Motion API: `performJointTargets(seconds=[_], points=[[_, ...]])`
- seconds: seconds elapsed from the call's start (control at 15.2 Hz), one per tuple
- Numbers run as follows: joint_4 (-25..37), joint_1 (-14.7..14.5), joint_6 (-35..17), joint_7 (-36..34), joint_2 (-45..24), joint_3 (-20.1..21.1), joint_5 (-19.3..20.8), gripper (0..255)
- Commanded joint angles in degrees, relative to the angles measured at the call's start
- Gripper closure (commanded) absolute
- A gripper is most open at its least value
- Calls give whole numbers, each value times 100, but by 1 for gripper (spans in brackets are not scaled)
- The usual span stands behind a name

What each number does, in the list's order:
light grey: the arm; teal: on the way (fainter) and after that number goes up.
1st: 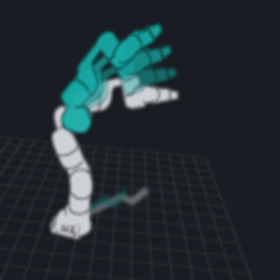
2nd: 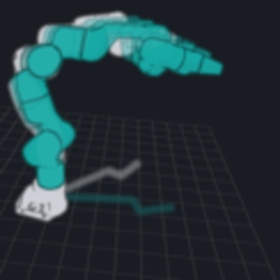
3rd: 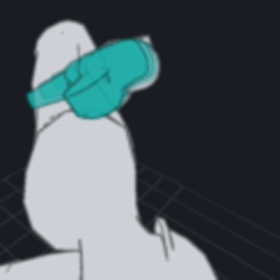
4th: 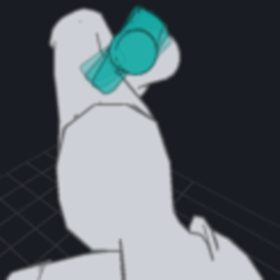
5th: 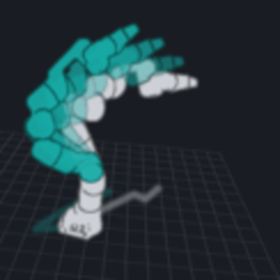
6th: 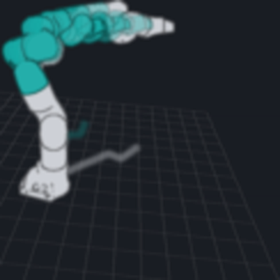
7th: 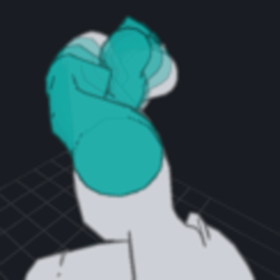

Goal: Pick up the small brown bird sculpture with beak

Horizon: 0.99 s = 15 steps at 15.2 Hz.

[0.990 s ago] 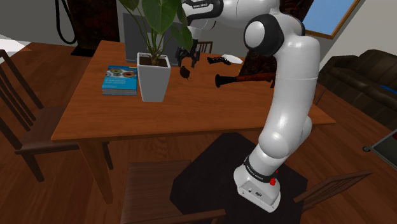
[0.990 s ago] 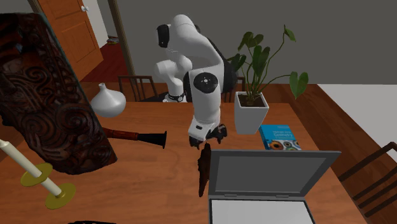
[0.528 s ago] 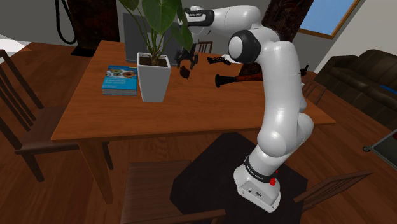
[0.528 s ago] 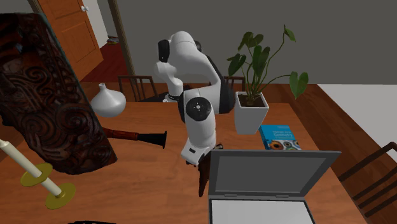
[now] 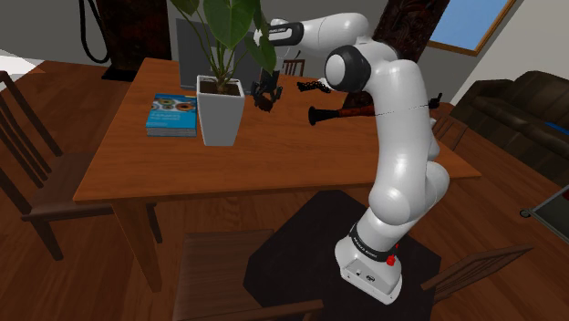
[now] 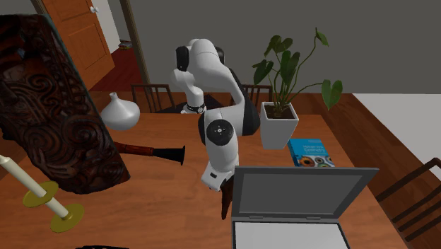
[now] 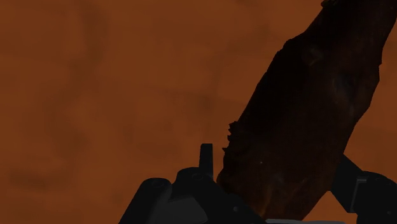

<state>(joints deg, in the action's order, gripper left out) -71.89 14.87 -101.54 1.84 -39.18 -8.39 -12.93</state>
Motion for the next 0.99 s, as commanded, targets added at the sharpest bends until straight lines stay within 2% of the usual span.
performJointTargets(seconds=[0.0, 0.53, 0.92], points=[[7, -1, -7, -1, -11, 2, -2, 255], [-29, -3, -27, 4, 4, 1, -1, 255], [270, 12, 365, -57, 103, -10, 24, 255]])
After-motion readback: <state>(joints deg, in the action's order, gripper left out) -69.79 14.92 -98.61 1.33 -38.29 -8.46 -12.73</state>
